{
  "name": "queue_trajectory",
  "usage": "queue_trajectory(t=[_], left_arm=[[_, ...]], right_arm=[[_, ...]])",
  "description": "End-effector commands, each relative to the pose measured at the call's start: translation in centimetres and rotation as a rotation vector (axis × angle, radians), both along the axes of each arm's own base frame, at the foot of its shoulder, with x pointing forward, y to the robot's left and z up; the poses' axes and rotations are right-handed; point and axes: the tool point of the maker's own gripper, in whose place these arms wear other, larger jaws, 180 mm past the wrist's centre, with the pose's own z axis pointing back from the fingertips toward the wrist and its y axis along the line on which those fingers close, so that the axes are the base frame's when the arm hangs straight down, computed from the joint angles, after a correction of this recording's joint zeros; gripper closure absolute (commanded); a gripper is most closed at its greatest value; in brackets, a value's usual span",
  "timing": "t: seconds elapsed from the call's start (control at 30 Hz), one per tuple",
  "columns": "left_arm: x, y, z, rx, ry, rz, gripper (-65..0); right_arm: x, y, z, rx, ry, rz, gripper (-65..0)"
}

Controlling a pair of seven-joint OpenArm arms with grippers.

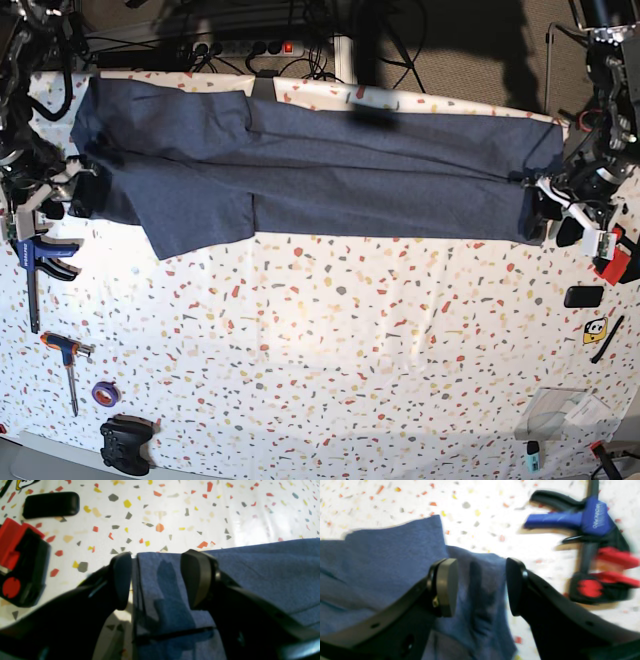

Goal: Fold the T-shirt properly
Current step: 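Lay the folded hem down onto the shirt with both grippers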

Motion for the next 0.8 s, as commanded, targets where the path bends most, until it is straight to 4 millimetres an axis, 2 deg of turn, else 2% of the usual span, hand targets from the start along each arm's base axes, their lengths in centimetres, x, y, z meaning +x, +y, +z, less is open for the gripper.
queue_trajectory(t=[0.0,0.17,0.33,0.77], left_arm=[[0.9,0.5,1.8,0.005,-0.062,0.000,-33.5],[0.9,0.5,1.8,0.005,-0.062,0.001,-33.5],[0.8,0.5,1.7,0.007,-0.057,0.000,-33.6],[-1.4,2.0,-1.9,0.021,0.168,0.092,-33.5]], right_arm=[[1.2,-0.1,1.4,0.020,-0.048,0.011,-31.0],[2.5,0.4,0.1,0.076,-0.011,0.016,-31.0],[2.6,1.3,-0.3,0.080,0.005,0.041,-31.0],[2.5,1.2,-0.5,0.069,0.020,0.039,-31.0]])
